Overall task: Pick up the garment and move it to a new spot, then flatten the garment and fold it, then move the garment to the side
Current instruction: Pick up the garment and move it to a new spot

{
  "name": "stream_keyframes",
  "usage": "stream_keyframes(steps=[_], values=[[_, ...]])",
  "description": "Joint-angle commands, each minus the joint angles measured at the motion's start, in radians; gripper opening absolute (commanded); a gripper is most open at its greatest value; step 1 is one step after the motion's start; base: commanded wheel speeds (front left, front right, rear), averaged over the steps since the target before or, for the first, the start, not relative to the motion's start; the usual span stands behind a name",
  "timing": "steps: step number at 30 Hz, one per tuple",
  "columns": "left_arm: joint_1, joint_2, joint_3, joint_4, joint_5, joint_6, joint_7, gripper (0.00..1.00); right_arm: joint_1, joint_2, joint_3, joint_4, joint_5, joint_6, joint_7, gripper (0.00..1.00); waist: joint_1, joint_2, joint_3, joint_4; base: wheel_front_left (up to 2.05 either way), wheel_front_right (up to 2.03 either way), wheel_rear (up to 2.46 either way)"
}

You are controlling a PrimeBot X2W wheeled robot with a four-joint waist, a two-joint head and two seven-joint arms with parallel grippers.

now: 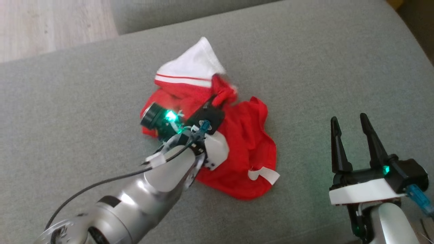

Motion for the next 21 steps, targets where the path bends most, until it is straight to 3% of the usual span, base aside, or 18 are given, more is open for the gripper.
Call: stream_keyframes(steps=[1,5,10,21], values=[[-0.05,0.009,0.046,-0.065,-0.023,0.01,-0.055,0.0,-0.007,-0.005,0.021,-0.025,-0.001,-0.001,-0.005,1.0,-0.0001,0.0,-0.024,0.005,0.0,0.0,0.0],[-0.077,0.009,0.091,-0.187,-0.081,0.035,-0.173,0.0,0.007,-0.005,0.019,-0.024,-0.005,-0.001,-0.005,1.0,-0.0001,0.0,-0.055,0.013,0.0,0.0,0.0],[-0.037,0.01,0.162,-0.254,-0.138,0.075,-0.219,0.0,0.015,-0.005,0.011,-0.034,-0.006,-0.001,-0.005,1.0,-0.0001,0.0,-0.06,0.027,0.0,0.0,0.0],[0.27,0.135,0.272,-0.285,-0.118,0.117,-0.227,0.0,0.026,-0.005,-0.025,-0.044,-0.004,-0.001,-0.005,1.0,-0.0001,0.0,-0.035,0.091,0.0,0.0,0.0]])
